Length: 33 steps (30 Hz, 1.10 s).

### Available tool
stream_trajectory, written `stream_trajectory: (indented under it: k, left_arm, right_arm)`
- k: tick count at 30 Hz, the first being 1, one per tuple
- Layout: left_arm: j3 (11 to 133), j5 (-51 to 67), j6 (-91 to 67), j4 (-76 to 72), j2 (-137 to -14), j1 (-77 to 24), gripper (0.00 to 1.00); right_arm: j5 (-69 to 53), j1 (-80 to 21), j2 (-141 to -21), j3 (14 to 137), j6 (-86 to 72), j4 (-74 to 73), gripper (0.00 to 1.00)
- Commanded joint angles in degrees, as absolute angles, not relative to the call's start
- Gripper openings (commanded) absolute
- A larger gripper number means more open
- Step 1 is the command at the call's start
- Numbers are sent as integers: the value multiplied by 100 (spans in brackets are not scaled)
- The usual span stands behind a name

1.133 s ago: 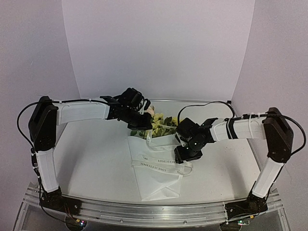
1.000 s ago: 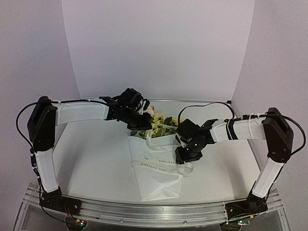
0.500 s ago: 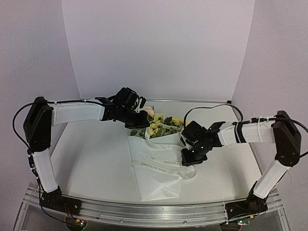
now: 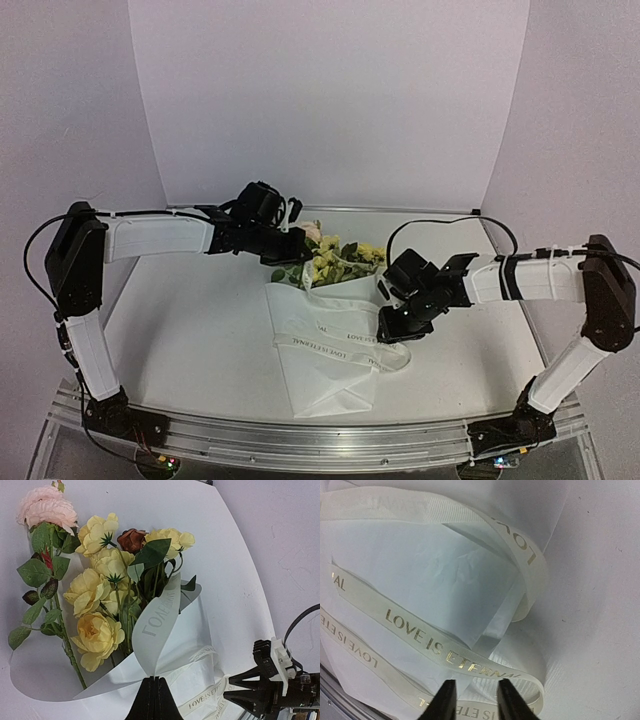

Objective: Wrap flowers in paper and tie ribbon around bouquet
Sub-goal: Cross the ribbon over the folded bouquet.

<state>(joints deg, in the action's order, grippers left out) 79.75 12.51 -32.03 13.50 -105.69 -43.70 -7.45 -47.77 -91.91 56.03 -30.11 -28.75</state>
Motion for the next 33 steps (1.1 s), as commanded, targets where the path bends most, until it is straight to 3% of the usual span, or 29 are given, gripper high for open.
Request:
stream_trajectory:
  k: [1, 3, 5, 11, 16, 24, 33]
  left_arm:
    - [7963, 1378, -3242, 1107, -10288, -4342, 0]
    - [7963, 1395, -3247, 1101, -10292, -4341, 0]
    - [7963, 1410, -3252, 1093, -10306, -4338, 0]
    - [7998, 1441, -3258, 1090, -10353, -4312, 0]
    - [8007, 1459, -3261, 1099, -10351, -4301, 0]
    - [8016, 1482, -3256, 1081, -10354, -4261, 0]
    - [7822, 1698, -3228, 803, -10222, -4250, 0]
  right_arm:
    - [-420, -4803, -9275, 5806, -2807, -2758, 53]
    - [-425, -4812, -9350, 5836, -2675, -2743, 65]
    - [-494, -4833, -9546, 5897, -2556, -2697, 71]
    - [-573, -4875, -10079, 6135, -2464, -2645, 70]
    - [-317, -4872, -9940, 6063, -2591, -2679, 54]
    - [-105, -4871, -9556, 5888, -2802, -2806, 41]
    - [-173, -4874, -9200, 5722, -2945, -2830, 16]
